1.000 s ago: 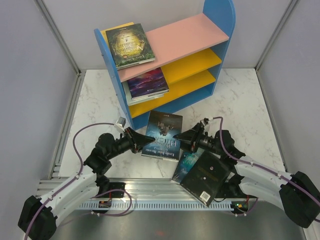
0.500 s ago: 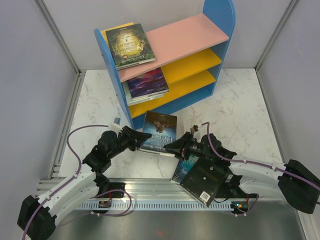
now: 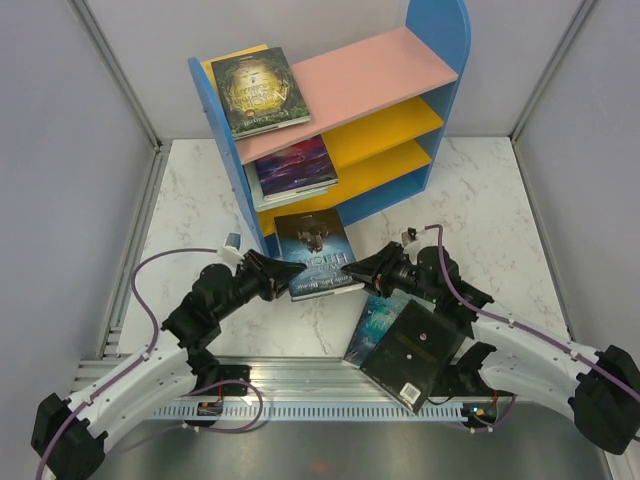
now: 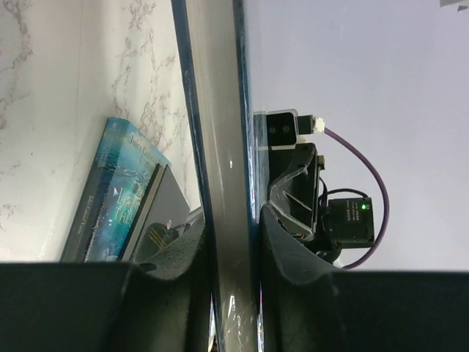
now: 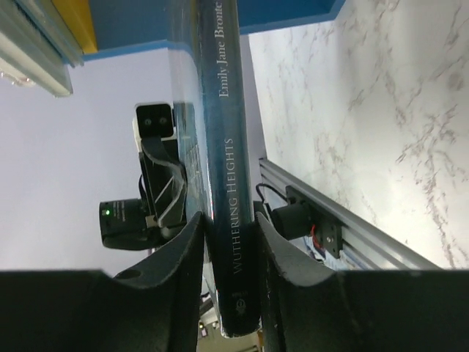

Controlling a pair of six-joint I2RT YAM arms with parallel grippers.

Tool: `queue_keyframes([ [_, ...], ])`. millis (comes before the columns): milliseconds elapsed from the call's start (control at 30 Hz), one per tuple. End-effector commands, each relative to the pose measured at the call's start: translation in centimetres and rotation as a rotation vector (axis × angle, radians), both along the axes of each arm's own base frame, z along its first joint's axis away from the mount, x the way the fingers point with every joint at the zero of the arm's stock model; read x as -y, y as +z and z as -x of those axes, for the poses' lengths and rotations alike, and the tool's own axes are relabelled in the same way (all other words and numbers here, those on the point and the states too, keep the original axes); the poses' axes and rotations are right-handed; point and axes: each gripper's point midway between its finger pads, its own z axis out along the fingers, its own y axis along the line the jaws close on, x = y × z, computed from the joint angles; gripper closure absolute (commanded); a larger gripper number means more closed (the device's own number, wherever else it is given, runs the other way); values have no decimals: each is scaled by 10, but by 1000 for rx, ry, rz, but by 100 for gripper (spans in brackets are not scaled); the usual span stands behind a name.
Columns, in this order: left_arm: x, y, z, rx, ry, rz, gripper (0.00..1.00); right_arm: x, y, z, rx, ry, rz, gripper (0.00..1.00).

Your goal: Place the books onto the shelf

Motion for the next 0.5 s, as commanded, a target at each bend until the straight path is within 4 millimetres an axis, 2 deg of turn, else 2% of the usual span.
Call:
queue_keyframes([
  [0, 9, -9, 15, 43, -112, -95, 98, 5, 62, -40, 144, -98, -63, 100],
  [33, 11, -10, 15, 33, -122, -101, 96, 5, 63, -45, 149, -101, -54, 100],
  [67, 12, -13, 17, 19, -134, -107, 94, 3, 73, -50, 182, -94, -41, 100],
  [133, 13, -20, 18, -10, -148, -130, 90, -1, 70, -62, 183, -89, -1, 100],
  [167, 14, -22, 19, -12, -156, -139, 87, -3, 81, -67, 215, -86, 2, 100],
  [233, 12, -26, 21, -38, -159, -155, 70, -5, 78, -79, 213, -88, 31, 100],
  [267, 11, -26, 20, -39, -153, -162, 53, -9, 81, -86, 223, -81, 41, 100],
  [300, 10, -28, 21, -45, -153, -168, 52, -10, 82, -91, 225, -80, 46, 100],
  [367, 7, -32, 21, -69, -144, -192, 27, -11, 86, -101, 233, -81, 52, 100],
  [400, 6, -32, 21, -74, -141, -198, 22, -14, 78, -107, 225, -75, 72, 100],
  [467, 4, -35, 22, -86, -139, -210, 4, -16, 79, -116, 227, -73, 77, 100],
])
